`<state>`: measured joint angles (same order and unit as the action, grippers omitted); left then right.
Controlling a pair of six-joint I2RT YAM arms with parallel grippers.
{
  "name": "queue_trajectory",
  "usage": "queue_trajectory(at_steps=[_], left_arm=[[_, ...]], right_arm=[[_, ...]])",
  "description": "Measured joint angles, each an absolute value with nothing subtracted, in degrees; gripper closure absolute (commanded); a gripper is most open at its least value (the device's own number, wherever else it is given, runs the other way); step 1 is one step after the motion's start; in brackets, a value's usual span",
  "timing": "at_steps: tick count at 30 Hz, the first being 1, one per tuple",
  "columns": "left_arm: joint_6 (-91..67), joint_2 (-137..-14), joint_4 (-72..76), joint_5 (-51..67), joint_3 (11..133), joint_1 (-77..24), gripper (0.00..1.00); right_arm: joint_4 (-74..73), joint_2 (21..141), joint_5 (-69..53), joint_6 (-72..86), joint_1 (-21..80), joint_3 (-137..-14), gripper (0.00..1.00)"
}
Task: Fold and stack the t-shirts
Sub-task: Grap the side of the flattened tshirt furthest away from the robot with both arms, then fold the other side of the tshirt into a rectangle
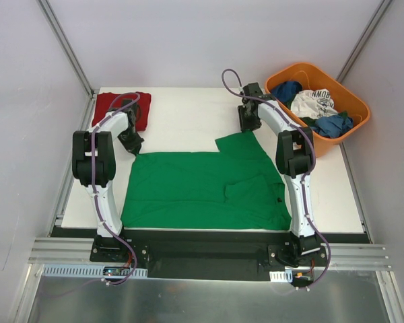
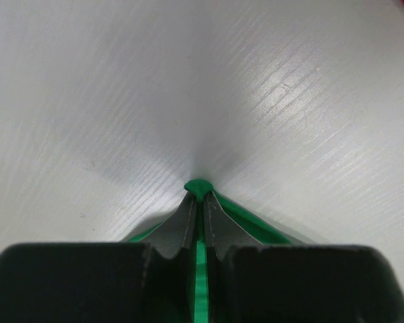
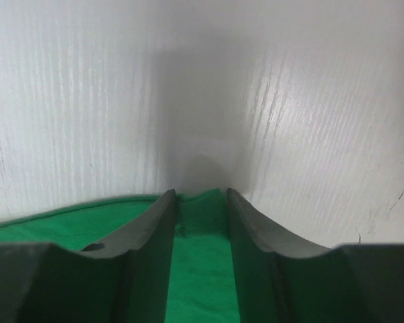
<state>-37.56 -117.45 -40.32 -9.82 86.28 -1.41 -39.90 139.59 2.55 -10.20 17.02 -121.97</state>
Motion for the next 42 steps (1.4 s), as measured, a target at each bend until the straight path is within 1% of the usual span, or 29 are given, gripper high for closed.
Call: queue_trajectory(at_steps=[2, 3, 4, 5, 6, 11, 15, 23, 28, 33, 42], left_arm=[[-37.47, -117.43, -40.32, -9.63, 86.28, -1.43, 1.00], [-37.43, -117.43, -40.34, -9.61, 86.28, -1.43, 1.00], [-37.43, -117.40, -40.34, -9.58, 86.28, -1.43, 1.00], [-37.45, -117.40, -40.34, -9.58, 86.28, -1.43, 1.00], [-37.45, -117.36, -40.34, -9.58, 86.28, -1.43, 1.00], [-37.45, -116.42, -40.40, -9.56, 86.17, -1.56, 1.00], [-37.45, -114.10, -40.49, -9.56, 84.90, -2.00, 1.00], [-37.76, -106.59, -40.47, -9.63, 79.09, -3.81, 1.00], [-38.65, -100.14, -40.21, -9.65, 72.55, -4.56, 1.00], [-39.68, -94.11, -39.88, -9.67, 66.83, -4.95, 1.00], [-40.47, -86.96, -39.94, -9.96, 60.66, -4.95, 1.00]], right_arm=[[-40.16, 139.50, 2.79, -10.24, 17.08, -121.80, 0.74], [-40.36, 139.46, 2.76, -10.31, 17.08, -121.80, 0.84], [-40.53, 139.44, 2.68, -10.48, 17.12, -121.80, 0.88], [-40.69, 139.37, 2.55, -10.68, 17.19, -121.78, 0.90], [-40.80, 139.26, 2.39, -10.74, 17.28, -121.67, 0.99], [-40.73, 137.53, 2.02, -11.25, 18.26, -119.24, 0.99], [-39.46, 132.33, 0.40, -11.73, 19.64, -113.06, 0.99], [-35.88, 113.51, -2.63, -12.05, 22.44, -95.88, 0.99], [-33.80, 100.77, -5.04, -10.98, 23.44, -83.40, 0.99], [-33.69, 91.05, -7.05, -10.37, 24.16, -74.48, 0.99], [-38.61, 76.75, -9.04, -9.52, 24.60, -66.78, 0.99]])
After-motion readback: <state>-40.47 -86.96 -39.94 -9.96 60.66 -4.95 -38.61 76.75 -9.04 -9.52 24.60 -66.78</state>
